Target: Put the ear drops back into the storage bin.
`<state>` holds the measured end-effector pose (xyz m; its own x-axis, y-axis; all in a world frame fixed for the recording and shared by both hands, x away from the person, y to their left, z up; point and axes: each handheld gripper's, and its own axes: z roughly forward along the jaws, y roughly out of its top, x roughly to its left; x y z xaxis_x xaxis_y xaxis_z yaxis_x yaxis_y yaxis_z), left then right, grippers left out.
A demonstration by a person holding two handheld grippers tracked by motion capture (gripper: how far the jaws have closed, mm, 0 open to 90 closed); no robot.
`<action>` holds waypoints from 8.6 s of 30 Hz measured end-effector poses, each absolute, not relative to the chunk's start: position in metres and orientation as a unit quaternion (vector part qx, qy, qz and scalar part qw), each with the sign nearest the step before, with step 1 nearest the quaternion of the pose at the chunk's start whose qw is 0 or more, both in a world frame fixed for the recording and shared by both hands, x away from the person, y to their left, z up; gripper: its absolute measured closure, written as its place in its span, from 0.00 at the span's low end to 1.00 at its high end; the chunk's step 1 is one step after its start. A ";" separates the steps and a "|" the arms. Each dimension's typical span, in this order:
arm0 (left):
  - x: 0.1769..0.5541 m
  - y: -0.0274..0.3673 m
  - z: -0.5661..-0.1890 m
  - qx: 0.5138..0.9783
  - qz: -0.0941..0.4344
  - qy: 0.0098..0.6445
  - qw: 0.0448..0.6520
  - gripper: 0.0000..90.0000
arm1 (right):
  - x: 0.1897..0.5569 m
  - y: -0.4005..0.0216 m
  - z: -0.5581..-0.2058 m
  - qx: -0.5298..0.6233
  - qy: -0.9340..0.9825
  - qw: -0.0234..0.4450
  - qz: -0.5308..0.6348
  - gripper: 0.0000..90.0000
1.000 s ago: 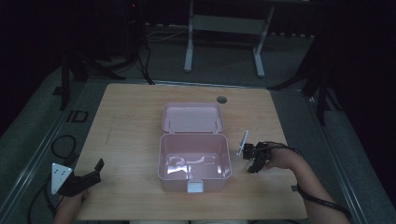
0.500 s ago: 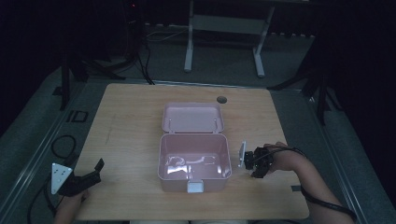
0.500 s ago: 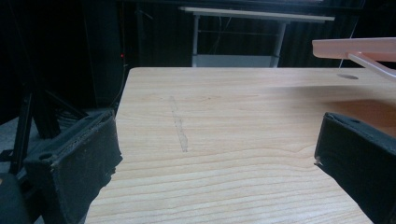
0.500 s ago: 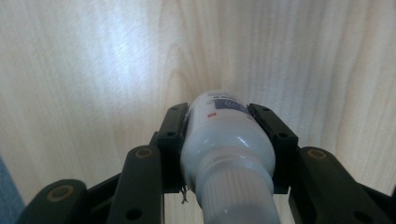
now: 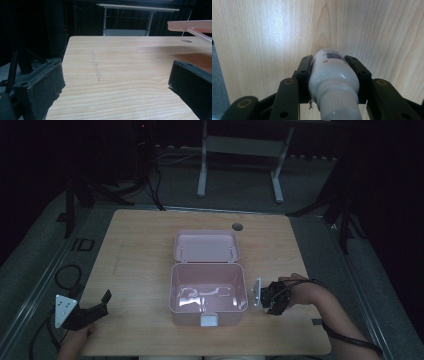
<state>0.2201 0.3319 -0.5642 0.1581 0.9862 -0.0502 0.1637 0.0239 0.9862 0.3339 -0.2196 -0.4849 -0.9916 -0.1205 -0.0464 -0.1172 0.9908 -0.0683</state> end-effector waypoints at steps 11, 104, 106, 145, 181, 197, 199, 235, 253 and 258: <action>0.220 0.332 -0.564 0.569 0.406 0.506 0.505 0.00 | 0.328 -0.216 -0.458 -0.055 0.998 0.020 -0.024 0.66; 0.220 0.332 -0.564 0.570 0.404 0.503 0.509 0.00 | 0.345 -0.080 -0.438 -0.087 0.996 -0.019 -0.019 0.66; 0.220 0.332 -0.564 0.570 0.404 0.503 0.509 0.00 | 0.345 -0.080 -0.442 -0.087 0.996 -0.021 -0.023 0.66; 0.220 0.332 -0.564 0.571 0.404 0.502 0.509 0.00 | 0.348 -0.074 -0.497 -0.077 0.994 -0.024 -0.078 0.66; 0.220 0.332 -0.564 0.569 0.403 0.504 0.509 0.00 | 0.339 -0.087 -0.425 -0.079 0.996 0.010 -0.025 0.59; 0.220 0.332 -0.564 0.569 0.403 0.505 0.509 0.00 | 0.342 -0.126 -0.377 -0.033 0.998 0.045 0.042 0.39; 0.220 0.332 -0.564 0.569 0.403 0.505 0.509 0.00 | 0.345 -0.133 -0.375 -0.027 0.998 0.036 0.051 0.31; 0.220 0.332 -0.564 0.569 0.404 0.505 0.508 0.00 | 0.352 -0.232 -0.468 0.095 0.983 0.026 0.155 0.19; 0.220 0.332 -0.564 0.568 0.405 0.505 0.508 0.00 | 0.344 -0.282 -0.505 0.184 0.958 0.072 0.208 0.19; 0.220 0.332 -0.564 0.569 0.405 0.505 0.507 0.00 | 0.340 -0.297 -0.514 0.268 0.923 0.122 0.248 0.19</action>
